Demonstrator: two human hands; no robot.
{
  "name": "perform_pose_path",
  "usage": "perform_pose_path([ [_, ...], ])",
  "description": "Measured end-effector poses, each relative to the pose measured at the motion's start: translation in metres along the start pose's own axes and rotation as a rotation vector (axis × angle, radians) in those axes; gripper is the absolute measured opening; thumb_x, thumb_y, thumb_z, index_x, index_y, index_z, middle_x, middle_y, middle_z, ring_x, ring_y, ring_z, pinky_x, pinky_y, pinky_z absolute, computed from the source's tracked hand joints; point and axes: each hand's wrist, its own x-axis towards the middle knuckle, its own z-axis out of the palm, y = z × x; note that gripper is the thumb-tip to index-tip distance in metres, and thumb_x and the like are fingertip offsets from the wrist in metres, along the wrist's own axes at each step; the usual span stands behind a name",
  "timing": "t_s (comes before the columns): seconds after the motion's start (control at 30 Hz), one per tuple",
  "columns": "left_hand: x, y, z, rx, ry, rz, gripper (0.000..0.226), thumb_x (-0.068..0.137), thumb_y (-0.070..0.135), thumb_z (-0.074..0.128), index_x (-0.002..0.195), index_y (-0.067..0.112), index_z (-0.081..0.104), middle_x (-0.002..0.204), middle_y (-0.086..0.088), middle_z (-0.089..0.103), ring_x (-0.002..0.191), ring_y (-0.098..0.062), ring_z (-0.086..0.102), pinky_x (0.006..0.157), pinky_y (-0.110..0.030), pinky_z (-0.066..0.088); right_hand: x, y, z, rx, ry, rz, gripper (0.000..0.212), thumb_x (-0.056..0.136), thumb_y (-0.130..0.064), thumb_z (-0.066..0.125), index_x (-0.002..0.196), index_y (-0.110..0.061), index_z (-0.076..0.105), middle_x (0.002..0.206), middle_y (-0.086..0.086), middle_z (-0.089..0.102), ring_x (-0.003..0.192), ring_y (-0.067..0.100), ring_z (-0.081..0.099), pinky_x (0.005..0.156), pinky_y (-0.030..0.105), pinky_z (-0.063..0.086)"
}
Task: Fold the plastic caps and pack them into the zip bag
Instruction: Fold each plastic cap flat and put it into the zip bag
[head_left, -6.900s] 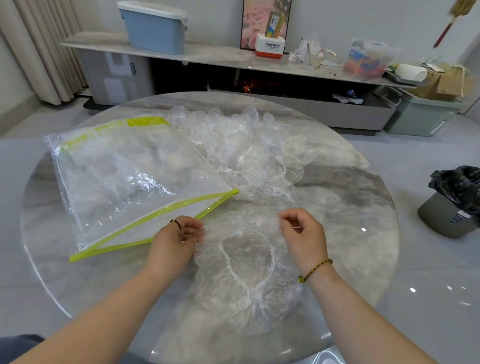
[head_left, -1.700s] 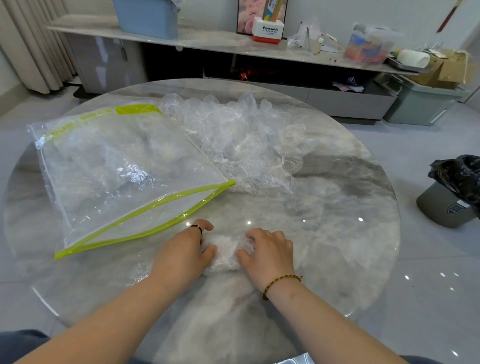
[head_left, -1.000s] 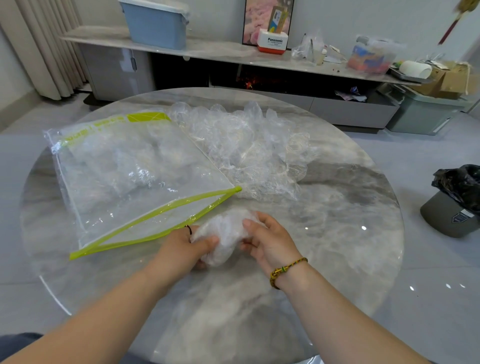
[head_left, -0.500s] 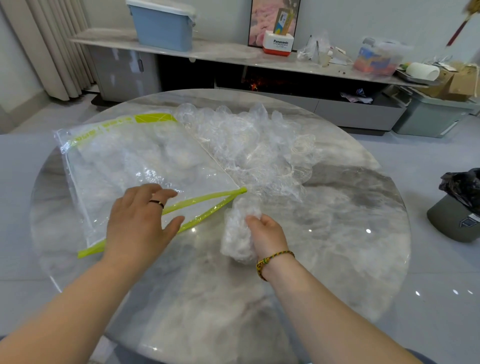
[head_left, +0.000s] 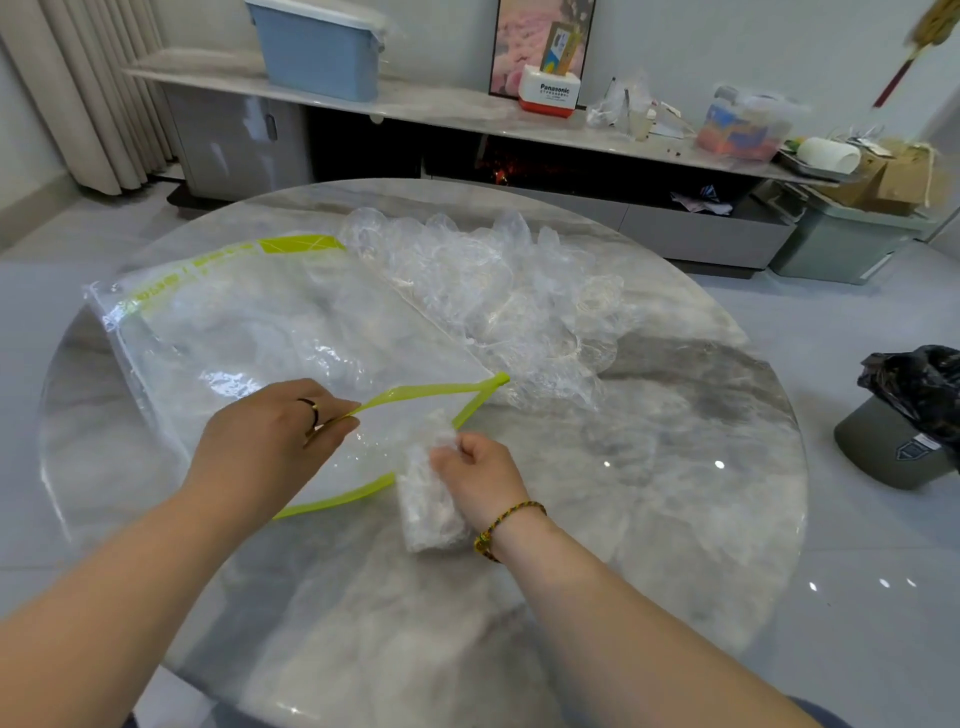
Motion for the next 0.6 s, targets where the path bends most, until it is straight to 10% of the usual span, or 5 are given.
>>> perform_pose_path([
  [0.23,-0.004,-0.003,-0.011,-0.082,0.028,0.055,0.039,0.076,0.042,0.042,0.073,0.021,0.075,0.089,0.014,0.052,0.071,-0.005,0.043,0.057,-0.005,0.030,0.050,-0.043,0.043,-0.107,-0.001,-0.132,0.034,0.092,-0.007,0.046,0.060,-0.013,0.037,0.067,0.003,0.042,0.067,0.016,0.039,0.058,0.025,0.029],
  [0.4,-0.009,-0.019,-0.014,-0.240,-0.032,0.030,0.039,0.075,0.047,0.043,0.075,0.024,0.075,0.086,0.039,0.049,0.073,0.021,0.042,0.055,-0.003,0.033,0.080,-0.061,0.072,-0.301,0.189,-0.314,0.027,0.097,-0.015,0.040,0.111,0.004,0.053,0.112,0.022,0.057,0.107,0.033,0.049,0.085,0.033,0.030],
  [0.6,-0.009,-0.031,-0.015,-0.275,-0.020,0.039,0.031,0.076,0.054,0.044,0.083,0.043,0.073,0.092,0.030,0.052,0.077,0.019,0.046,0.061,-0.001,0.035,0.110,-0.078,0.092,-0.784,0.544,-0.481,0.023,0.059,-0.039,0.076,0.073,-0.022,0.068,0.075,-0.002,0.062,0.072,0.018,0.060,0.062,0.023,0.044],
])
